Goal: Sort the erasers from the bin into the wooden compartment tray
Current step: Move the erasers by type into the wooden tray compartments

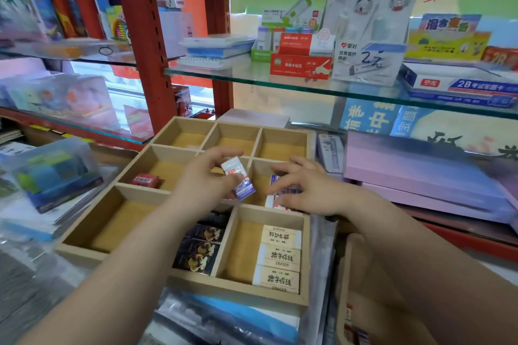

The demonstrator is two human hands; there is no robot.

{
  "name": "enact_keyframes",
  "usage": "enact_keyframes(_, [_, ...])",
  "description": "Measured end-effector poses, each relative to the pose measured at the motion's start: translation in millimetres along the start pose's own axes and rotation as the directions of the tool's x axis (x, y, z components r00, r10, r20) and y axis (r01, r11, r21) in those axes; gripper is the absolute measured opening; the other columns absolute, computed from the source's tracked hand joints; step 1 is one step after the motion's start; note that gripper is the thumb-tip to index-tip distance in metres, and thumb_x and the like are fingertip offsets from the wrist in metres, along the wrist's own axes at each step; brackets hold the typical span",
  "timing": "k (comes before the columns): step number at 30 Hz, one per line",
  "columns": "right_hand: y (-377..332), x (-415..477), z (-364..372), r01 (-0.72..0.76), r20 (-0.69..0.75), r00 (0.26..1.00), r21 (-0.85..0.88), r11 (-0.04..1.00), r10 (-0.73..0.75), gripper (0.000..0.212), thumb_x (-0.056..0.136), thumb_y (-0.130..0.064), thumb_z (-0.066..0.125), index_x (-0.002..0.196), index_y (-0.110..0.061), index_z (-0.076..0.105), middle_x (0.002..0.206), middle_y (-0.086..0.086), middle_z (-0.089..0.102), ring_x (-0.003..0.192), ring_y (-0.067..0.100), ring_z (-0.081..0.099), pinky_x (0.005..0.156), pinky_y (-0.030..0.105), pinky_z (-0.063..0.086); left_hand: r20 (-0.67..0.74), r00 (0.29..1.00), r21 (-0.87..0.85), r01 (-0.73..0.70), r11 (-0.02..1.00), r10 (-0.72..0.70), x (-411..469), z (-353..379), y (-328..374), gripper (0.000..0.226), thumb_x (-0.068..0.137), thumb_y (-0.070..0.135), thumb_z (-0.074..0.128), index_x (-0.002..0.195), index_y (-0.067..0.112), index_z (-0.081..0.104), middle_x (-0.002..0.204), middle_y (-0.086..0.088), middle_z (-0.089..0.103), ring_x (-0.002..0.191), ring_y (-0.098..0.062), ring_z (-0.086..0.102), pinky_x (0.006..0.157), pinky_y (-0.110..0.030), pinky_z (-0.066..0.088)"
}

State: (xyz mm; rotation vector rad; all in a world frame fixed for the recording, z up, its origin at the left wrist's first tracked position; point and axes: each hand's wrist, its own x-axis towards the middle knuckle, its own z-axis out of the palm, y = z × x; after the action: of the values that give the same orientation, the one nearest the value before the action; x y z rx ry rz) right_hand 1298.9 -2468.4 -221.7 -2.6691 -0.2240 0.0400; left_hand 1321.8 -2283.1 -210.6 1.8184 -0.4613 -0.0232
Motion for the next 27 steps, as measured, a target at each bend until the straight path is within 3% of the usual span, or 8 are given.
enact_keyframes(4, [8, -11, 14, 0.008, -0.391, 0.899, 0.464, 0.886, 0.196, 0.034, 0.091, -0.009, 0.047, 0.12, -0.023, 0.056, 0.148, -0.005, 0.028, 0.14, 0.015, 0.017, 0.116, 0.04, 0.02, 0.0, 1.0, -0.027, 0.011, 1.0, -0.011, 14, 20, -3, 0.027, 0.087, 0.0, 0.056, 0.092, 0.026, 0.048, 0.087, 0.001, 0.053, 0.069, -0.01, 0.058, 0.054, -0.016, 0.051])
enact_keyframes(6, [13, -17, 20, 0.009, -0.394, 0.861, 0.645, 0.764, 0.322, 0.037, 0.092, -0.008, 0.045, 0.127, -0.02, 0.048, 0.144, -0.003, 0.031, 0.135, 0.013, 0.028, 0.112, 0.037, 0.03, 0.031, 0.998, -0.065, 0.053, 0.996, -0.051, 21, 35, -4, 0.028, 0.087, -0.001, 0.055, 0.082, 0.024, 0.043, 0.086, 0.0, 0.052, 0.072, -0.011, 0.058, 0.054, -0.017, 0.052])
enact_keyframes(9, [22, -21, 34, 0.022, -0.378, 0.872, 0.664, 0.747, 0.31, 0.036, 0.092, -0.008, 0.044, 0.128, -0.016, 0.046, 0.138, 0.002, 0.04, 0.126, 0.011, 0.041, 0.105, 0.026, 0.038, 0.063, 0.989, -0.085, 0.142, 0.986, -0.137, 29, 53, -6, 0.029, 0.086, 0.001, 0.058, 0.078, 0.023, 0.041, 0.085, 0.001, 0.051, 0.079, -0.017, 0.06, 0.058, -0.022, 0.053])
enact_keyframes(15, [29, -20, 38, 0.041, -0.412, 0.869, 0.609, 0.792, 0.272, 0.031, 0.093, -0.01, 0.044, 0.123, -0.014, 0.051, 0.128, -0.006, 0.036, 0.11, -0.002, 0.038, 0.072, -0.014, 0.028, 0.071, 0.997, 0.319, -0.008, 0.948, -0.015, 30, 66, -10, 0.02, 0.085, 0.015, 0.063, 0.074, 0.024, 0.047, 0.085, 0.002, 0.058, 0.066, -0.008, 0.055, 0.051, -0.014, 0.042])
enact_keyframes(17, [29, -21, 38, 0.056, -0.434, 0.862, 0.594, 0.802, 0.261, 0.031, 0.092, -0.01, 0.045, 0.123, -0.014, 0.051, 0.122, -0.006, 0.037, 0.102, -0.005, 0.041, 0.071, -0.014, 0.027, 0.091, 0.995, 0.426, -0.064, 0.902, 0.028, 28, 65, -9, 0.004, 0.086, 0.019, 0.061, 0.084, 0.018, 0.058, 0.087, 0.001, 0.06, 0.072, -0.01, 0.054, 0.056, -0.017, 0.04])
enact_keyframes(21, [33, -20, 40, 0.074, -0.454, 0.859, 0.565, 0.822, 0.235, 0.032, 0.092, -0.01, 0.045, 0.123, -0.012, 0.05, 0.118, -0.006, 0.039, 0.106, 0.001, 0.041, 0.074, -0.011, 0.03, 0.233, 0.969, 0.582, -0.205, 0.787, 0.08, 27, 64, -10, 0.023, 0.093, 0.02, 0.051, 0.108, 0.013, 0.067, 0.107, -0.001, 0.063, 0.089, -0.01, 0.052, 0.073, -0.016, 0.035])
enact_keyframes(25, [36, -22, 39, 0.082, -0.434, 0.878, 0.552, 0.83, 0.202, 0.035, 0.092, -0.013, 0.046, 0.127, -0.014, 0.046, 0.119, -0.007, 0.038, 0.111, 0.002, 0.04, 0.079, -0.005, 0.036, 0.202, 0.976, 0.512, -0.176, 0.841, 0.081, 14, 61, -2, 0.038, 0.095, 0.027, 0.045, 0.133, 0.024, 0.045, 0.135, 0.001, 0.048, 0.123, -0.016, 0.042, 0.103, -0.03, 0.034])
enact_keyframes(27, [41, -26, 39, 0.092, -0.437, 0.872, 0.587, 0.804, 0.219, 0.036, 0.091, -0.01, 0.049, 0.127, -0.011, 0.047, 0.12, -0.003, 0.041, 0.109, 0.006, 0.045, 0.086, 0.003, 0.039, 0.151, 0.969, 0.378, -0.241, 0.894, 0.198, -8, 64, 7, 0.036, 0.094, 0.03, 0.048, 0.129, 0.033, 0.045, 0.127, 0.014, 0.049, 0.126, -0.007, 0.038, 0.101, -0.023, 0.031])
